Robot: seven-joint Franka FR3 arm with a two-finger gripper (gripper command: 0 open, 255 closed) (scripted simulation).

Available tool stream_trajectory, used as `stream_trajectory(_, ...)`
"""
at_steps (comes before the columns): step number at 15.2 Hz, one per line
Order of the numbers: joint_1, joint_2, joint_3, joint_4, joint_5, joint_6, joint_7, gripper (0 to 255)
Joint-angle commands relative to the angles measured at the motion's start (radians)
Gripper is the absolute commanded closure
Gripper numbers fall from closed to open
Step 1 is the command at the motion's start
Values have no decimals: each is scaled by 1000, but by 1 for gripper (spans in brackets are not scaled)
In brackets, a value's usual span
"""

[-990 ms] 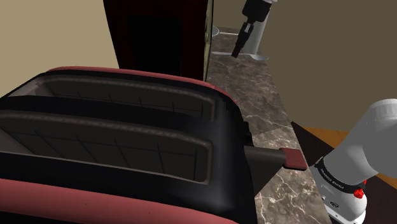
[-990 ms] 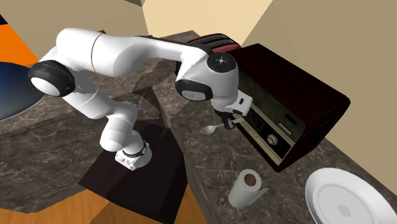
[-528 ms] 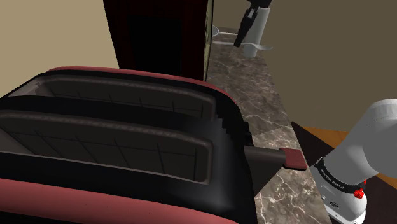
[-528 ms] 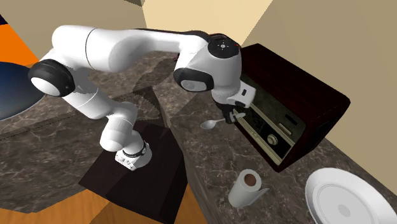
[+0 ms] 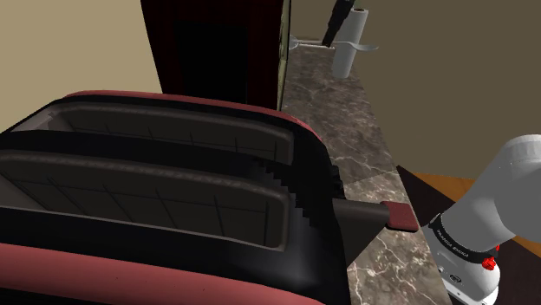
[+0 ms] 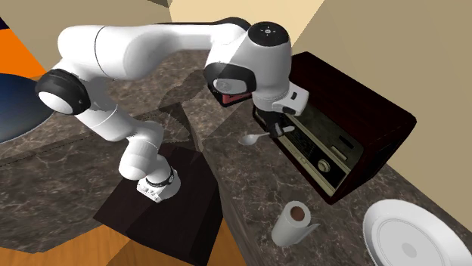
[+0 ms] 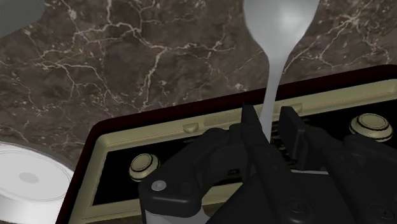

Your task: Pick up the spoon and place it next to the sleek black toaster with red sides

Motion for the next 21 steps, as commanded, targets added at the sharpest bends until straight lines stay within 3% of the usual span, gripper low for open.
stream_trajectory(1, 0, 5, -1, 32, -1, -27, 3, 255)
stream_trajectory(21, 5, 113, -13, 418, 6, -303, 43, 255)
